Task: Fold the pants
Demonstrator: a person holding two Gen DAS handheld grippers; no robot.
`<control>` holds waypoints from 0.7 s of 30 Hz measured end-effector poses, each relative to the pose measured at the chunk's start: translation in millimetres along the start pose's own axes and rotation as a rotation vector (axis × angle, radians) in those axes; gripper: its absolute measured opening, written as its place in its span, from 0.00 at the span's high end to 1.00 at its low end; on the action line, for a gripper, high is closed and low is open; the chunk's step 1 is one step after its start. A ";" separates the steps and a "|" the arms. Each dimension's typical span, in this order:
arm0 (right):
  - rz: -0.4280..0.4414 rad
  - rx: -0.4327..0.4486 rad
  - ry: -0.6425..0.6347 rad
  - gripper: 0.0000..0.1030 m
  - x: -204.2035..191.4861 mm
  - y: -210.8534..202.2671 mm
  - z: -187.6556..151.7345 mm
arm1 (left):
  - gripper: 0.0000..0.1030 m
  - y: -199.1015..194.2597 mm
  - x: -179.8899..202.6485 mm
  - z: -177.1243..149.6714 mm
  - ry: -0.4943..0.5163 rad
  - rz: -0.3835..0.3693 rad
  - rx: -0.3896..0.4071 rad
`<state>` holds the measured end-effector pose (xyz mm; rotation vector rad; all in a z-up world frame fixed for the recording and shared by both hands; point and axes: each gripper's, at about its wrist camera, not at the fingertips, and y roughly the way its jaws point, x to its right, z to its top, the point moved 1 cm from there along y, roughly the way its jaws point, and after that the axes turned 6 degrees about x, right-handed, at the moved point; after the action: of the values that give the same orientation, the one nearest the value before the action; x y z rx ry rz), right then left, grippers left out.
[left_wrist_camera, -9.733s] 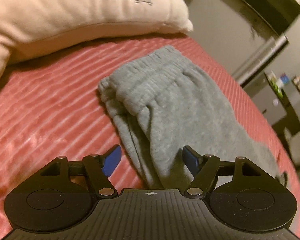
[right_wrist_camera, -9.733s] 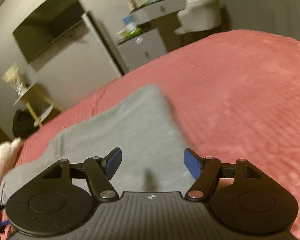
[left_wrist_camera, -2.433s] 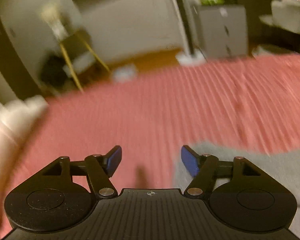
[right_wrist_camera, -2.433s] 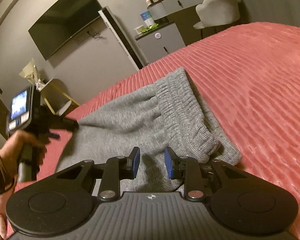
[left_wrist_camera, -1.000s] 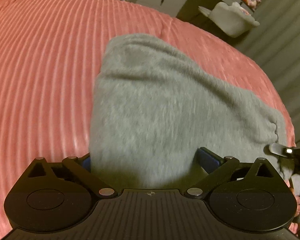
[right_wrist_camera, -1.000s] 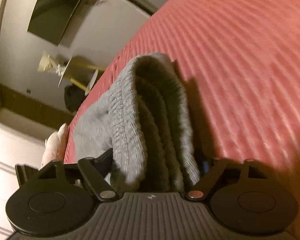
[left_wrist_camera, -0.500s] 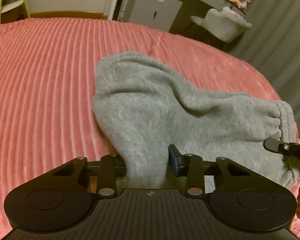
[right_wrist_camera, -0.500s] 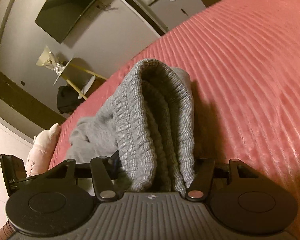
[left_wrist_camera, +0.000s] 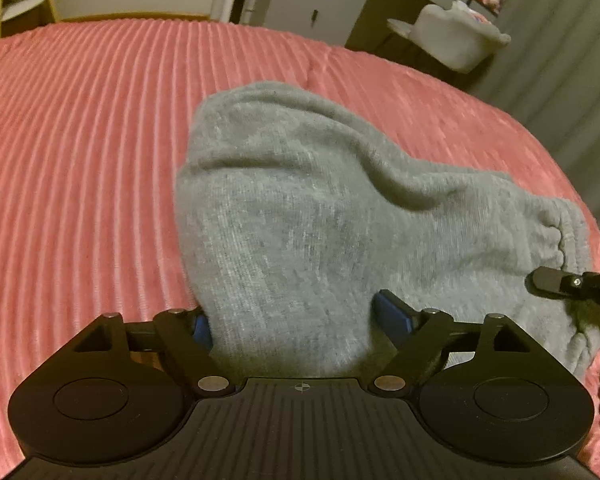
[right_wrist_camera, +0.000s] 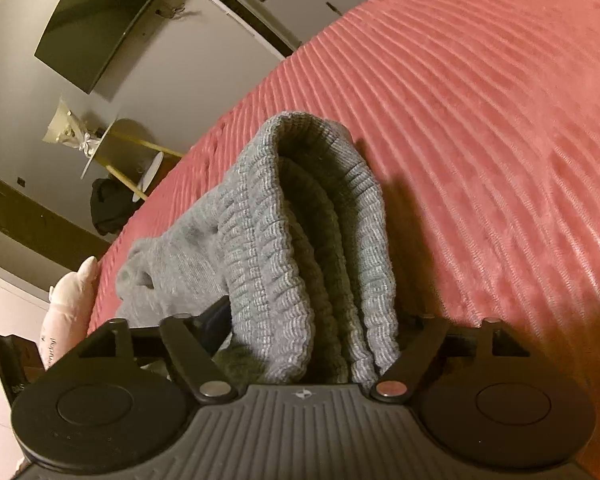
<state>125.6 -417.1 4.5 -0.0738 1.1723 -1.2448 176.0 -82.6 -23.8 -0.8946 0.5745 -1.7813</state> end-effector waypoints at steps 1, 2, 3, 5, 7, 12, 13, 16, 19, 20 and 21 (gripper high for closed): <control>-0.001 -0.003 0.001 0.23 0.9 -0.6 -0.6 | 0.26 -1.0 2.0 0.1 0.003 0.004 0.006; -0.003 -0.004 0.004 0.24 2.7 -3.0 -1.1 | 0.40 -3.4 4.2 0.1 0.010 -0.009 0.017; -0.010 -0.001 0.000 0.28 1.2 -4.2 -1.8 | 0.46 -7.1 6.2 -0.2 0.016 -0.020 0.027; -0.043 0.027 -0.053 0.42 -4.7 -12.4 -4.0 | 0.66 -18.2 5.1 3.1 -0.001 -0.023 0.054; -0.052 0.059 -0.102 0.45 -14.6 -20.0 -8.7 | 0.71 -28.8 0.9 9.5 -0.044 -0.041 0.075; 0.007 0.144 -0.117 0.48 -46.0 -39.8 1.7 | 0.81 -55.0 8.7 31.6 -0.041 -0.060 0.173; 0.021 0.161 -0.113 0.48 -51.8 -42.9 5.9 | 0.81 -59.4 7.6 38.2 -0.059 -0.078 0.184; 0.021 0.199 -0.156 0.46 -66.9 -47.6 21.5 | 0.75 -65.9 4.0 50.9 -0.095 -0.055 0.232; -0.082 0.282 -0.140 0.19 -60.3 -51.8 42.3 | 0.39 -70.7 1.4 49.9 -0.051 0.221 0.317; -0.149 0.317 -0.135 0.18 -57.2 -55.8 45.9 | 0.22 -73.3 -0.4 45.7 -0.022 0.278 0.324; -0.208 0.374 -0.121 0.18 -53.7 -65.2 46.8 | 0.18 -75.4 -2.0 39.3 0.007 0.278 0.316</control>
<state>121.7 -427.0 100.5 0.0083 0.8278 -1.6039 164.2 -52.0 54.7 -0.5619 0.3859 -1.5668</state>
